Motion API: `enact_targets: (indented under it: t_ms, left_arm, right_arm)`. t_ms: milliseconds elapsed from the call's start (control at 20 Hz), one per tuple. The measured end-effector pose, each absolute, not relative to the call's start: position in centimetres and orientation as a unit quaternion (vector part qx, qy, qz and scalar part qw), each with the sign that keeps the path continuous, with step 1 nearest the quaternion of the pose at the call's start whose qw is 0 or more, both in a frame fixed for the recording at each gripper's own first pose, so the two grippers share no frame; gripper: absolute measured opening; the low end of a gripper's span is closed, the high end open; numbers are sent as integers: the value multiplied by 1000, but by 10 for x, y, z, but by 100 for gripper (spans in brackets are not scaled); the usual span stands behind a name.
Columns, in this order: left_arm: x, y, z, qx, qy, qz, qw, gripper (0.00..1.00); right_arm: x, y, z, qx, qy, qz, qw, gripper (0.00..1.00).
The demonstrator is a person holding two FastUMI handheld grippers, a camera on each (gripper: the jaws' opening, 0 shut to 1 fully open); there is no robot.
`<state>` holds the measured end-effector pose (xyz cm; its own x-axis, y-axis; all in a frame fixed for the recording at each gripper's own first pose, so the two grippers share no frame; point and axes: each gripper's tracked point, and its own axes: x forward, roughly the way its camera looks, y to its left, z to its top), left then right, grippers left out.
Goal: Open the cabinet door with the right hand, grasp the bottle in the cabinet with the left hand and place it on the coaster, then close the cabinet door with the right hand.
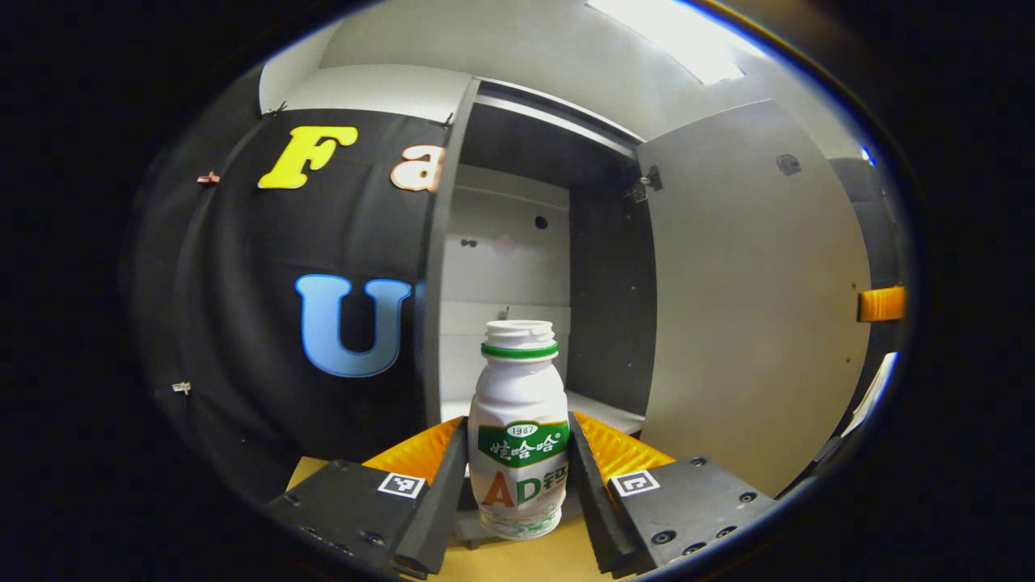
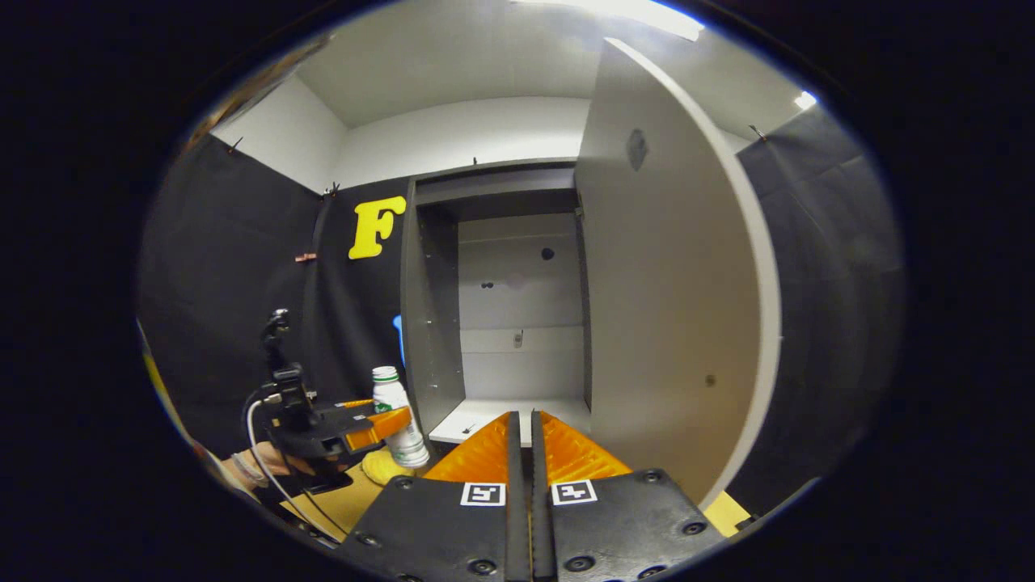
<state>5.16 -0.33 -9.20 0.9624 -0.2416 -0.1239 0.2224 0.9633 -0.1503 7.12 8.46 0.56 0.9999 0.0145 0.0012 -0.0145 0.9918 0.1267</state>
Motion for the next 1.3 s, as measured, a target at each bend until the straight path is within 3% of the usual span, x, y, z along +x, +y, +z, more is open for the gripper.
enact_targets:
  t_ms: [450, 800, 1300]
  left_arm:
    - [-19, 5, -209, -90, 119, -72, 986, 70]
    - [-66, 13, -291, -59, 136, -7, 989, 70]
    - [-88, 4, -367, -84, 150, 4, 985, 71]
  right_arm:
    - [152, 124, -67, 14, 23, 32, 999, 6]
    - [169, 144, -166, 17, 103, 69, 992, 6]
    - [166, 177, -257, 55, 183, 107, 976, 6]
